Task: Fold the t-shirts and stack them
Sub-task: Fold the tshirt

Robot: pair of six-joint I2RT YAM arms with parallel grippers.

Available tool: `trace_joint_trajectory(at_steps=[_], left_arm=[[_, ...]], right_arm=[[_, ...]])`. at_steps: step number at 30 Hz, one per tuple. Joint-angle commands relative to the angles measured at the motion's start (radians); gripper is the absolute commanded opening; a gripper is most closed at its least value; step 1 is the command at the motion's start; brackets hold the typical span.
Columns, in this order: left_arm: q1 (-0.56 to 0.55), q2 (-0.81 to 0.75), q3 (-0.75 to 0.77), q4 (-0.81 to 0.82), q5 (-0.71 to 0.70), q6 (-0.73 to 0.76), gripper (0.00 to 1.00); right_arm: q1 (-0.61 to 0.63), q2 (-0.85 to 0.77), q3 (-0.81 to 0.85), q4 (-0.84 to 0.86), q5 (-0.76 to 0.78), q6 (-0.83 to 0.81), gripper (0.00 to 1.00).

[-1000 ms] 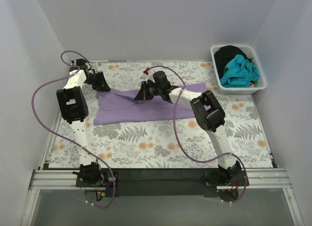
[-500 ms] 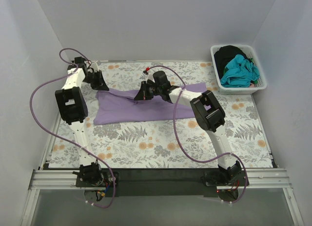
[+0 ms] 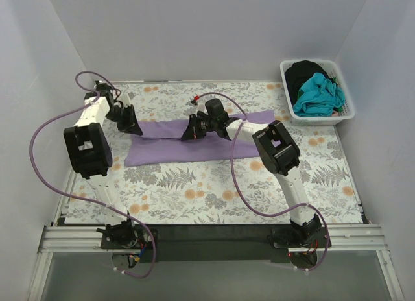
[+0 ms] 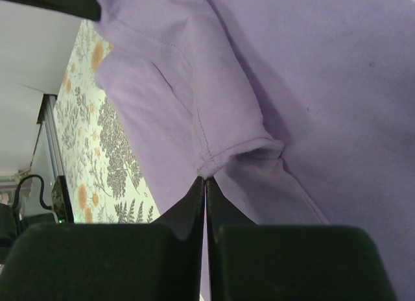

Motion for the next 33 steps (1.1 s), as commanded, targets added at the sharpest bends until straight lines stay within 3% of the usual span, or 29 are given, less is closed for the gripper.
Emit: trace_joint_trajectory(at_steps=[1,11,12,13,15,16,18,22,27,33], left_arm=[[0.004,-0.072,-0.077,-0.019,-0.051,0.02,0.0],[0.013,-0.049,-0.163,0.077,-0.083,-0.004,0.0],[0.013,-0.044,-0.156,0.074,-0.079,-0.006,0.06],[0.013,-0.037,-0.143,0.071,-0.072,-0.003,0.12],[0.013,-0.039,-0.129,0.051,-0.053,0.005,0.26],[0.013,-0.053,-0.109,0.044,-0.037,0.011,0.3],[0.013,-0.073,-0.089,0.022,-0.031,0.01,0.34],[0.015,-0.151,-0.083,0.014,0.032,-0.009,0.33],[0.013,-0.216,-0.192,0.06,0.038,-0.046,0.32],[-0.016,-0.239,-0.293,0.094,-0.012,-0.098,0.26]], right_arm=[[-0.005,-0.063,-0.004,0.002,-0.037,-0.036,0.01],[-0.005,-0.037,0.03,-0.12,-0.051,-0.08,0.01],[-0.007,-0.034,0.033,-0.13,-0.051,-0.086,0.09],[-0.005,-0.036,0.031,-0.137,-0.049,-0.094,0.27],[-0.007,-0.053,0.028,-0.162,-0.049,-0.108,0.39],[-0.007,-0.063,0.028,-0.173,-0.049,-0.121,0.48],[-0.013,-0.105,0.033,-0.205,-0.061,-0.14,0.53],[-0.028,-0.189,0.059,-0.277,-0.072,-0.206,0.54],[-0.088,-0.298,0.051,-0.421,-0.068,-0.361,0.52],[-0.217,-0.33,0.005,-0.79,0.101,-0.678,0.49]])
